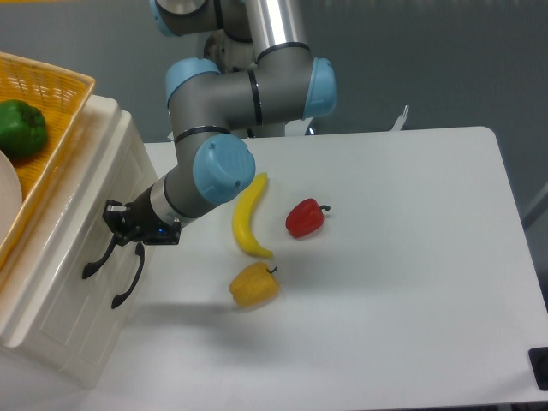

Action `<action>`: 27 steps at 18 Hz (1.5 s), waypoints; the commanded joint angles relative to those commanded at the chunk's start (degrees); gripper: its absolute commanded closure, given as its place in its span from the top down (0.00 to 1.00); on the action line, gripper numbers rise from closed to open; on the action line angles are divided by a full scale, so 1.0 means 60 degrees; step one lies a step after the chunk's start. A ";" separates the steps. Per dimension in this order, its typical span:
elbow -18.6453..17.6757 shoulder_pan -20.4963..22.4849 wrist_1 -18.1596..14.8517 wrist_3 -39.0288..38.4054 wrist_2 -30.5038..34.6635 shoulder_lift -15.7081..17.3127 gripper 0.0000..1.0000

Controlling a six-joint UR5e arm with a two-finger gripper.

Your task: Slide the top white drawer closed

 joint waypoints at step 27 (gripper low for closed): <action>0.0790 0.4498 0.1832 0.3806 0.3986 -0.1186 0.40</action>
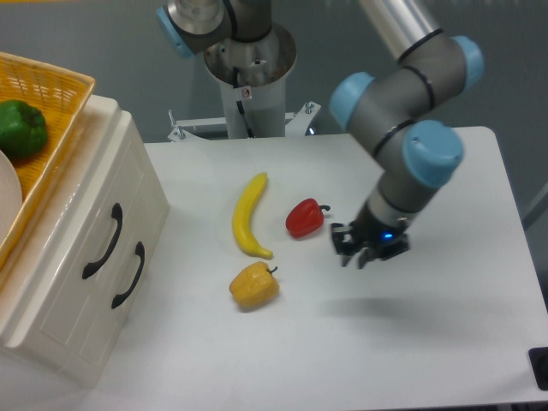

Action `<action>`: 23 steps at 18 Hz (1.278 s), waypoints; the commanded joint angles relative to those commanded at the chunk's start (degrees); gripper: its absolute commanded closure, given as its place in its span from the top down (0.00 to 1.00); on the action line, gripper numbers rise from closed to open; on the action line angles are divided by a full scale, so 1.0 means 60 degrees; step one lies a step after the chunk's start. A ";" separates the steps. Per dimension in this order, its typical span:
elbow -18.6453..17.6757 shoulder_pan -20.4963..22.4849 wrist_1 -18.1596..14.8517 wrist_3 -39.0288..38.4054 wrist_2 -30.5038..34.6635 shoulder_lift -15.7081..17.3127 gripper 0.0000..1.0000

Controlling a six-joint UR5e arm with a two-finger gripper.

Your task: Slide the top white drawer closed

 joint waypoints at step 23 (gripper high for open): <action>0.1700 0.0982 0.0454 0.6448 0.1907 -0.1378 1.00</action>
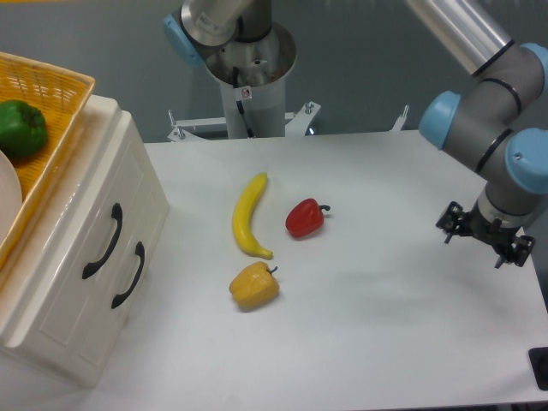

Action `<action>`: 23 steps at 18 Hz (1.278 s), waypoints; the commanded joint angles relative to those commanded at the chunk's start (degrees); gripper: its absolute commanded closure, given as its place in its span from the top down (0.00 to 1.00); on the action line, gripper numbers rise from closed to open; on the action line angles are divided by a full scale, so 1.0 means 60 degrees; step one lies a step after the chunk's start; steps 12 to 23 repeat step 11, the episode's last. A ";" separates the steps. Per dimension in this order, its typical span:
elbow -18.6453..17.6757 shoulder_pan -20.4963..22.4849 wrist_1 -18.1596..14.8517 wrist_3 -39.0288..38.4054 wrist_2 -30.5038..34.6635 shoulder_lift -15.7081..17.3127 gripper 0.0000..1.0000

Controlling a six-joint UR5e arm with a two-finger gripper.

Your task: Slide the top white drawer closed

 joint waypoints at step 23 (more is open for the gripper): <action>0.0689 0.0395 -0.0351 0.0952 -0.0968 -0.0366 1.00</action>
